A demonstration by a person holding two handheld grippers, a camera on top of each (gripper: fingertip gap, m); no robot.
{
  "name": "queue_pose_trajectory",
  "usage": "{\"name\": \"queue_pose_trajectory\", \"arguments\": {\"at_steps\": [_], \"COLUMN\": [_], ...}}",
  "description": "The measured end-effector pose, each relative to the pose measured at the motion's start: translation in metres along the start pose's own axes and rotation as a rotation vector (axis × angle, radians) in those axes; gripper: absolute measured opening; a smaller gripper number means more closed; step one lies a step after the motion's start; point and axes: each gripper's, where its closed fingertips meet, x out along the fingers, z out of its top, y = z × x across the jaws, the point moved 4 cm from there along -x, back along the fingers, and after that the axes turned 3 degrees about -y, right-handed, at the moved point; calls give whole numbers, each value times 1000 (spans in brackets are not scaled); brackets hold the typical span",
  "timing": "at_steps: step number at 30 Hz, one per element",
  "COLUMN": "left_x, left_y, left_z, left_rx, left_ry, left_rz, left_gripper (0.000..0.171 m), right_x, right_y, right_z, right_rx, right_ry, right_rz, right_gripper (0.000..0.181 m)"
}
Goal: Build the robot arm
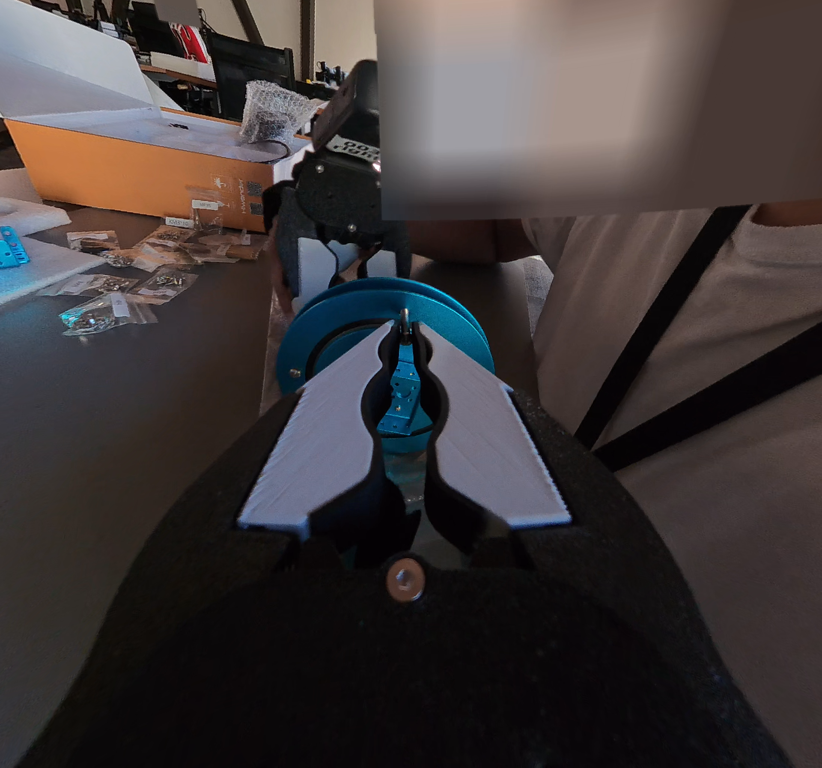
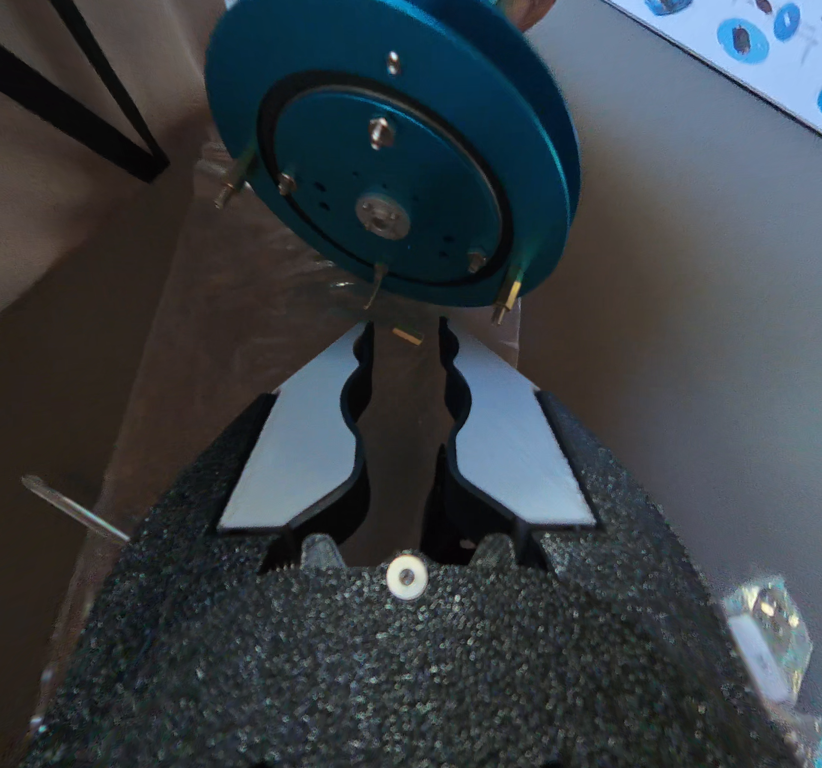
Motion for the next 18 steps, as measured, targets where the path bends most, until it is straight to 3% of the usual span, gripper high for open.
{"name": "queue_pose_trajectory", "arguments": {"at_steps": [3,5,18], "left_x": [1,2,10], "left_y": [-3,-4,-5], "left_z": [-1,-2,-6], "left_rx": [9,9,18], "left_ry": [4,8,45], "left_rz": [-6,-9,1], "left_gripper": [4,4,4], "right_x": [10,13,3], "right_y": [-7,0,9], "right_z": [-11,-11,-15], "right_rx": [18,20,15], "right_ry": [5,16,116], "right_rz": [34,94,-5], "right_gripper": [27,14,15]}}
